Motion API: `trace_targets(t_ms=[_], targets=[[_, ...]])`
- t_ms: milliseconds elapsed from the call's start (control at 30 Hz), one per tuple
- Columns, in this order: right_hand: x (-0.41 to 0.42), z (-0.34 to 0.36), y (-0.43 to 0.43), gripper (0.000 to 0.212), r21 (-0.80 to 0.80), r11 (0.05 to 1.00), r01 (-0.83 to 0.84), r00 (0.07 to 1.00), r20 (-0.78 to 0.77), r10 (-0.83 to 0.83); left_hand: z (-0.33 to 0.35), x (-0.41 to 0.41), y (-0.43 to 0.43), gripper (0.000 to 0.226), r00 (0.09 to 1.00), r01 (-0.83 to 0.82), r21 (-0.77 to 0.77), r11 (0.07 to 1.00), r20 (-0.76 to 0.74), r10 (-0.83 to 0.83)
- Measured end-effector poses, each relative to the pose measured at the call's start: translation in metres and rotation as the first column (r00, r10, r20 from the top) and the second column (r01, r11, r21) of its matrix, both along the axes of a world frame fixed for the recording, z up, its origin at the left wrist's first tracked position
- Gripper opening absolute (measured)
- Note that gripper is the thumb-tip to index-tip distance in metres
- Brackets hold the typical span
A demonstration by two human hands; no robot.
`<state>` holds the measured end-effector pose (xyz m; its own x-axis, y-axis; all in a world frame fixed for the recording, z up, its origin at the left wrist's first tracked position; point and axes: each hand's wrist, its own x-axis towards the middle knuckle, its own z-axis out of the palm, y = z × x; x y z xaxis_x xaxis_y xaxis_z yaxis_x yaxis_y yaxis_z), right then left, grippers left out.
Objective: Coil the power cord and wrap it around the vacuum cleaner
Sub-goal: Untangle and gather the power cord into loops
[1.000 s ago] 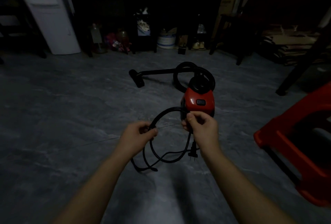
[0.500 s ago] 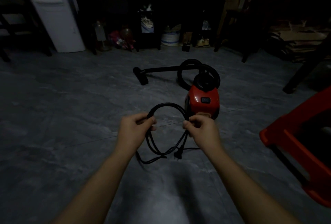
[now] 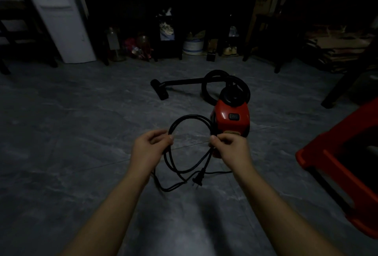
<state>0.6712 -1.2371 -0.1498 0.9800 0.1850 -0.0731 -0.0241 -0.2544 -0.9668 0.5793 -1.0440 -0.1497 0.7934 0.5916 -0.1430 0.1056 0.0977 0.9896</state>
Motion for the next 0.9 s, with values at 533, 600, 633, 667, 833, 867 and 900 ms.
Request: trace_targets(t_ms=[533,600,633,667,833,867,900], targets=[[-0.001,0.000,0.005,0.019,0.273,0.935,0.225,0.971,-0.141,-0.193,-0.005,-0.005,-0.002,0.019,0.925,0.292,-0.091,0.952,-0.225,-0.305],[-0.001,-0.001,0.006,0.019,0.309,0.916,0.256,0.958,-0.209,-0.197,-0.002,-0.006,-0.002,0.027,0.918,0.327,-0.091,0.941,-0.205,-0.339],[-0.001,-0.002,0.007,0.019,0.329,0.905,0.268,0.950,-0.246,-0.192,-0.001,-0.007,-0.002,0.030,0.914,0.342,-0.091,0.935,-0.198,-0.354],[-0.001,-0.002,0.008,0.018,0.347,0.895,0.278,0.943,-0.278,-0.185,0.000,-0.007,-0.003,0.032,0.911,0.356,-0.093,0.930,-0.189,-0.367],[-0.004,0.001,0.010,0.017,0.379,0.884,0.275,0.938,-0.306,-0.161,0.007,-0.008,-0.009,0.021,0.941,0.311,-0.121,0.943,-0.099,-0.323],[-0.005,0.002,0.009,0.018,0.382,0.882,0.276,0.937,-0.313,-0.157,0.009,-0.008,-0.010,0.018,0.945,0.304,-0.113,0.946,-0.088,-0.314],[-0.006,0.002,0.010,0.018,0.388,0.878,0.279,0.933,-0.326,-0.153,0.009,-0.008,-0.010,0.015,0.946,0.307,-0.099,0.947,-0.082,-0.315]])
